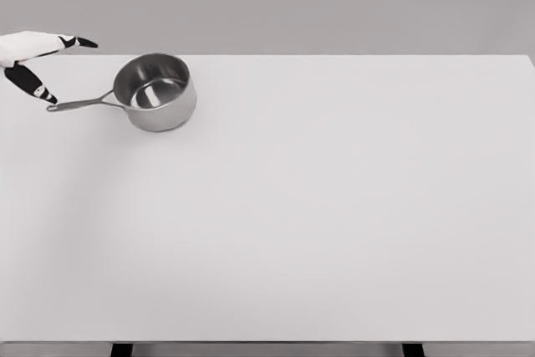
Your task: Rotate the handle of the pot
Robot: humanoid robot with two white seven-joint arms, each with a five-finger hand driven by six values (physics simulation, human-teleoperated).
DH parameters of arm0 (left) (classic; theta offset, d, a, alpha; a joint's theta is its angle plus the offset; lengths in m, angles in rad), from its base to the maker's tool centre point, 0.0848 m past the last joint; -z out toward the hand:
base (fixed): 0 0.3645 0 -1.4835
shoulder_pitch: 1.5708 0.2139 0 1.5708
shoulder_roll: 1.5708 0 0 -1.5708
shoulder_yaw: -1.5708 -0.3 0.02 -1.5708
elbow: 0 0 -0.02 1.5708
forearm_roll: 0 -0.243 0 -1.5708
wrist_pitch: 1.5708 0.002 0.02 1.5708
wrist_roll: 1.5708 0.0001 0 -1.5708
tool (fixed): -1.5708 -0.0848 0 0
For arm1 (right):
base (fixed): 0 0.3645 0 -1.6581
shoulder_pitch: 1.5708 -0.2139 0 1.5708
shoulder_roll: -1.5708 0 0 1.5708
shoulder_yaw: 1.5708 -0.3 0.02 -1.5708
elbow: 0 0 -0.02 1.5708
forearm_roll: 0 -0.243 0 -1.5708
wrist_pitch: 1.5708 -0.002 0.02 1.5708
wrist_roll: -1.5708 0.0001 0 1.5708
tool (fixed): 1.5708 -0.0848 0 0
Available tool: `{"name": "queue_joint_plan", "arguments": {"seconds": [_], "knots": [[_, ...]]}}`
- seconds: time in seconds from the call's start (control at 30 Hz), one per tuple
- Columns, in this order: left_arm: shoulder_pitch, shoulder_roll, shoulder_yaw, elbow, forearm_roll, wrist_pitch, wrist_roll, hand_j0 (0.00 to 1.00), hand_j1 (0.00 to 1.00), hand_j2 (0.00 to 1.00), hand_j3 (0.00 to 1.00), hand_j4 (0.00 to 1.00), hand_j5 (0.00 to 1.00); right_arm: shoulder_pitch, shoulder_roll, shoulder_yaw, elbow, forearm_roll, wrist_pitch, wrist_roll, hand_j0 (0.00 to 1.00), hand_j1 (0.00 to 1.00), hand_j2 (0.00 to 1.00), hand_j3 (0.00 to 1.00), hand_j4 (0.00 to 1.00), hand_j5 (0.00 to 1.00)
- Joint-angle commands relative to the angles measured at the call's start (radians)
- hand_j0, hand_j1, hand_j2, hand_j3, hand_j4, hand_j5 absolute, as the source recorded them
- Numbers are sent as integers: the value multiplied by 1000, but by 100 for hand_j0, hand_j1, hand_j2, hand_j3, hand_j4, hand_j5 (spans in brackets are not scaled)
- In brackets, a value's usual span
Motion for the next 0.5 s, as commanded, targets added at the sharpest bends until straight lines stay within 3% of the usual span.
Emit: {"name": "queue_joint_plan", "arguments": {"seconds": [0.0,0.23,0.3,0.47], "knots": [[-2,-19,2,31,-17,2,0,100,100,100,100,100,100,-2,0,0,0,0,0,0,100,100,100,100,100,100],[-74,-11,14,36,3,2,0,100,100,100,100,100,100,-2,0,0,0,0,0,0,100,100,100,100,100,100],[-78,24,11,2,84,2,0,100,100,100,100,100,100,-2,0,0,0,0,0,0,100,100,100,100,100,100],[-5,171,-90,-327,320,2,0,100,100,100,100,100,100,-2,0,0,0,0,0,0,100,100,100,100,100,100]]}}
